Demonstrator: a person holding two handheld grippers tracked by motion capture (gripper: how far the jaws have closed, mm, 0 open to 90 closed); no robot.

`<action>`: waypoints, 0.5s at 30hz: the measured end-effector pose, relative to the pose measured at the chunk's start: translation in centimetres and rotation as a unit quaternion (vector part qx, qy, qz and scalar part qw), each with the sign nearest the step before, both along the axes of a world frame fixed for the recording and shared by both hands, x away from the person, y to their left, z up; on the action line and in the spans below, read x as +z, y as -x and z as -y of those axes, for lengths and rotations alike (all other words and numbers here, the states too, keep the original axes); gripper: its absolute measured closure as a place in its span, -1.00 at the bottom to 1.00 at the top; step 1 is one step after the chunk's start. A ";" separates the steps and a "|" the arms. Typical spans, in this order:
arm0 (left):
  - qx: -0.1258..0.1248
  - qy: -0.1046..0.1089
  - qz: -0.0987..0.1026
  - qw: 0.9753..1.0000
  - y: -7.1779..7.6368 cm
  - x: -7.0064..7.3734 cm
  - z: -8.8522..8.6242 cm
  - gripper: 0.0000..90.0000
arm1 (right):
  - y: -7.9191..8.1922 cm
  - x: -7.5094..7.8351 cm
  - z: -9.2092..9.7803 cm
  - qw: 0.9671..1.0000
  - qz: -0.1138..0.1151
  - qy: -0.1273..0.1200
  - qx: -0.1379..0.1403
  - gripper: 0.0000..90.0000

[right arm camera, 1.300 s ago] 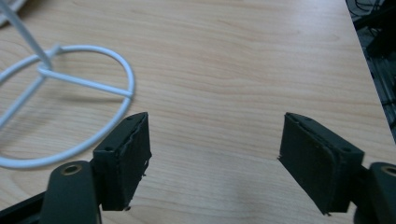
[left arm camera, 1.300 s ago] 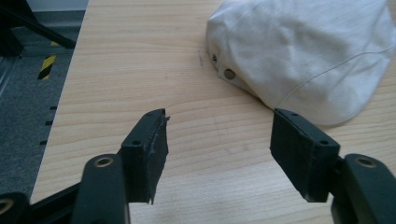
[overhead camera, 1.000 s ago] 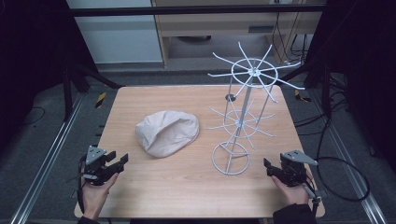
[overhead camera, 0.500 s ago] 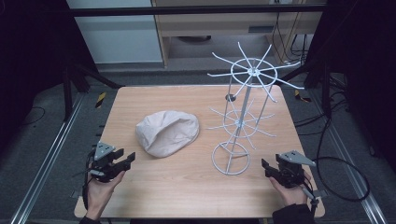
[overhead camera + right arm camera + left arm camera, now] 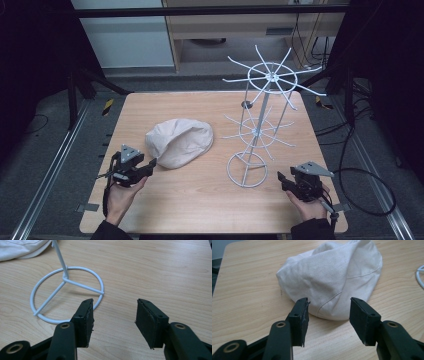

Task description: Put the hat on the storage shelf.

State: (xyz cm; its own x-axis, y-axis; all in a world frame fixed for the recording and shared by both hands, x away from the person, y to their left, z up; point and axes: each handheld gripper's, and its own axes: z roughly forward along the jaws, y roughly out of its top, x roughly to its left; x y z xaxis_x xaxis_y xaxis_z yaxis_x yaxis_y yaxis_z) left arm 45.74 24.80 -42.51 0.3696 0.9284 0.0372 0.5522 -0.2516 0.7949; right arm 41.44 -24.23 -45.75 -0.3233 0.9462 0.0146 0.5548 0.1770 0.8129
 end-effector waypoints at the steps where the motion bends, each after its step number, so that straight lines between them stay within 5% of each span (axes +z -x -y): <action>1: 0.000 0.000 0.000 1.000 0.0 0.0 0.0 0.10 | 0.0 0.0 0.0 1.000 -0.001 0.000 0.000 0.07; 6: -0.003 -0.035 -0.010 0.999 -1.3 -1.2 1.4 0.09 | -0.1 -0.1 -0.1 1.000 -0.004 0.001 0.005 0.08; 15: 0.007 -0.051 -0.013 0.999 -3.0 -2.4 2.4 0.13 | -0.2 -0.2 -0.5 1.000 -0.008 0.003 0.011 0.08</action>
